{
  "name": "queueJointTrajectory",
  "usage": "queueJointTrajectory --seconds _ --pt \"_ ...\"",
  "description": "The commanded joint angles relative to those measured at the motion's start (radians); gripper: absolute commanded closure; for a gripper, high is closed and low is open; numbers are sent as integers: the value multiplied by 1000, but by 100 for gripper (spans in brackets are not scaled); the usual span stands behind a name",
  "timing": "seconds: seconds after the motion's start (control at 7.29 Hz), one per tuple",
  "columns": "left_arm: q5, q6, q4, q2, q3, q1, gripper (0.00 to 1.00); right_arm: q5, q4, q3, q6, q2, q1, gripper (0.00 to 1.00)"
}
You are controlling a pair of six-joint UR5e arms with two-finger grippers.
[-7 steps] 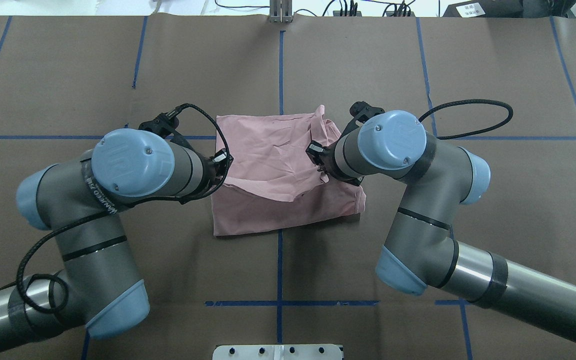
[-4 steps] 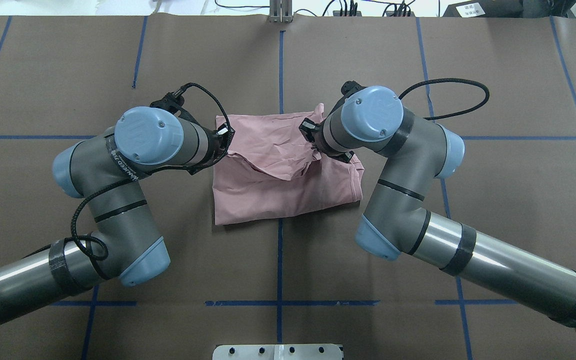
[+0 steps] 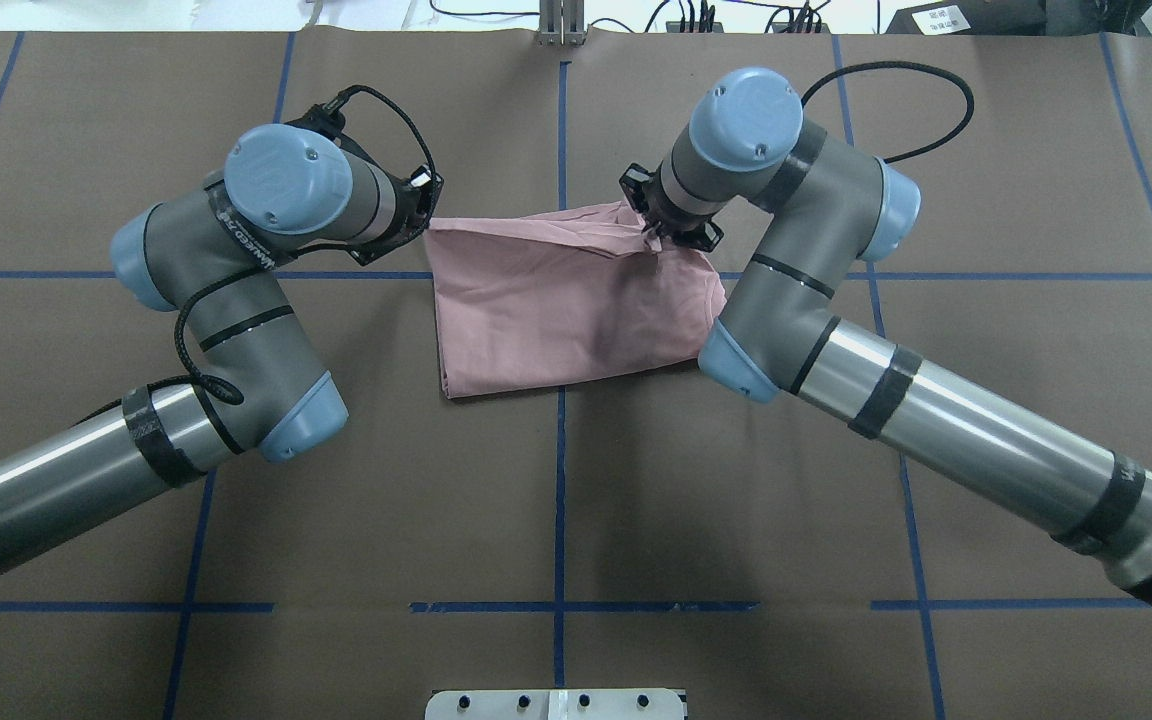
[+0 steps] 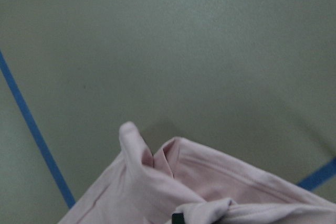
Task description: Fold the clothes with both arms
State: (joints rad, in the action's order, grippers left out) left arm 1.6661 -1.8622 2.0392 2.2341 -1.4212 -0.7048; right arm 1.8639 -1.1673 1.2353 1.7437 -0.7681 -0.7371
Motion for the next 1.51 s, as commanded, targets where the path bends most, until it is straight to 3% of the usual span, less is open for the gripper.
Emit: queueJointTrajectory --seconds 0.0,0.41,0.55,0.82,1.1,1.37 --pt "0 118 116 13 123 -59 0 23 18 -164 -61 98 -71 0" --pt "9 123 118 15 119 -61 0 24 17 -180 -101 92 -119 0" --pt "93 171 115 10 114 -74 0 49 8 -177 -180 84 -152 0" --pt "197 359 101 -103 -37 -169 0 171 -3 -125 -377 2 -282 0" --pt "312 734 -58 -186 -167 -353 0 293 -134 37 -757 -170 -423 0" --pt "374 1100 -247 -279 -290 -505 0 297 -403 320 -1134 -374 -510 0"
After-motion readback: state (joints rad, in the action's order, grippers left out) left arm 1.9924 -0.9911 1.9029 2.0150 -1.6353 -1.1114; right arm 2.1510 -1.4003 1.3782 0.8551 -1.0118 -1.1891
